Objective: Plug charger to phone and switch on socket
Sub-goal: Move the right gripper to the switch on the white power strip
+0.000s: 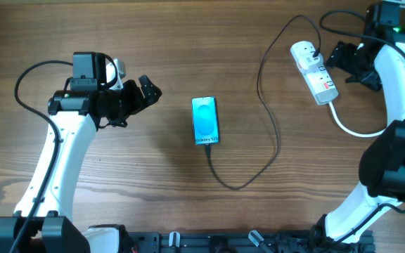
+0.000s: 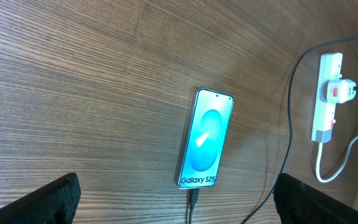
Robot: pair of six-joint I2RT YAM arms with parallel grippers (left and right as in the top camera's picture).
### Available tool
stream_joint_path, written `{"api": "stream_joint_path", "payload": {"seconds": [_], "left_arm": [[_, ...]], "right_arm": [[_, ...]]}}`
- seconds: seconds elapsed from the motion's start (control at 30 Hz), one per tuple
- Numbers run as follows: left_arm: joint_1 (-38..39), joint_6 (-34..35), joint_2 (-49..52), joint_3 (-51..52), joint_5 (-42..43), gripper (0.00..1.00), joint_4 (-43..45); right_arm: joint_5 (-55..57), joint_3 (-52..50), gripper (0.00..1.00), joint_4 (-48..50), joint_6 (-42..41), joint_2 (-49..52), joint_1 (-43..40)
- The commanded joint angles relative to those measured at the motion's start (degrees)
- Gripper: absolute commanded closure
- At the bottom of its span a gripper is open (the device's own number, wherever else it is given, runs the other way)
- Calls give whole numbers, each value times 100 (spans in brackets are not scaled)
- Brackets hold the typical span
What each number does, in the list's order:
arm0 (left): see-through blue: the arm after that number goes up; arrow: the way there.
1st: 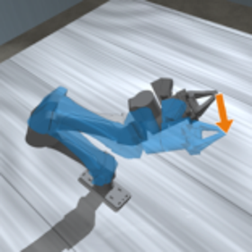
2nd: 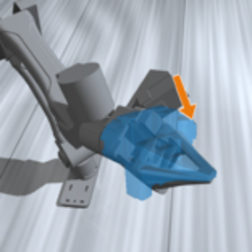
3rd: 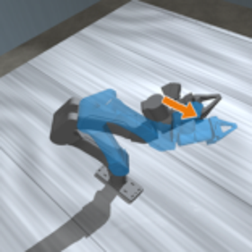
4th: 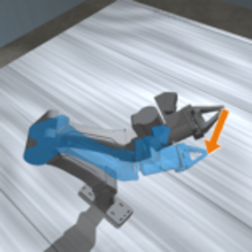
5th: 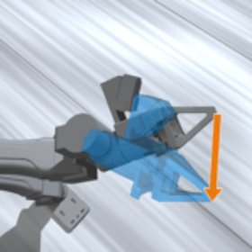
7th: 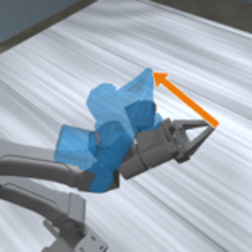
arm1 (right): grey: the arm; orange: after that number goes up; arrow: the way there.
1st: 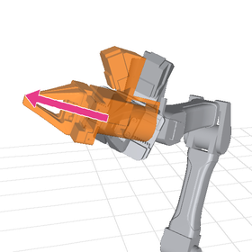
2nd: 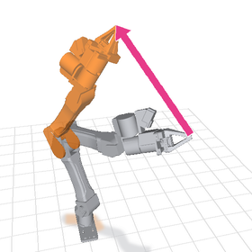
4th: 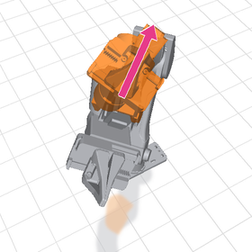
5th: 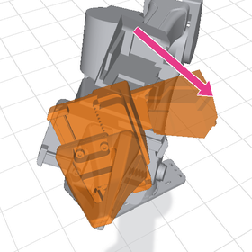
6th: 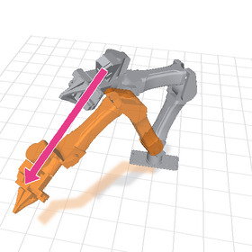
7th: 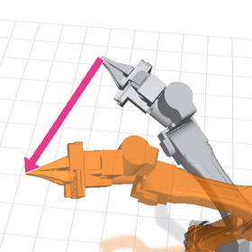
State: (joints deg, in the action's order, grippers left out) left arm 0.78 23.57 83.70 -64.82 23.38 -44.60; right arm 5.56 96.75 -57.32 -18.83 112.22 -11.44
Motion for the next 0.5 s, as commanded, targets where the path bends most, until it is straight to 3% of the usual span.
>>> {"api": "stream_joint_path", "payload": {"seconds": [0.0,0.47], "left_arm": [[-20,-109,-44,0,-55,0,15],[-20,-109,-44,0,-55,0,15]], "right_arm": [[-219,-72,0,142,243,269,-101],[-195,-76,0,861,382,1213,-118]]}}
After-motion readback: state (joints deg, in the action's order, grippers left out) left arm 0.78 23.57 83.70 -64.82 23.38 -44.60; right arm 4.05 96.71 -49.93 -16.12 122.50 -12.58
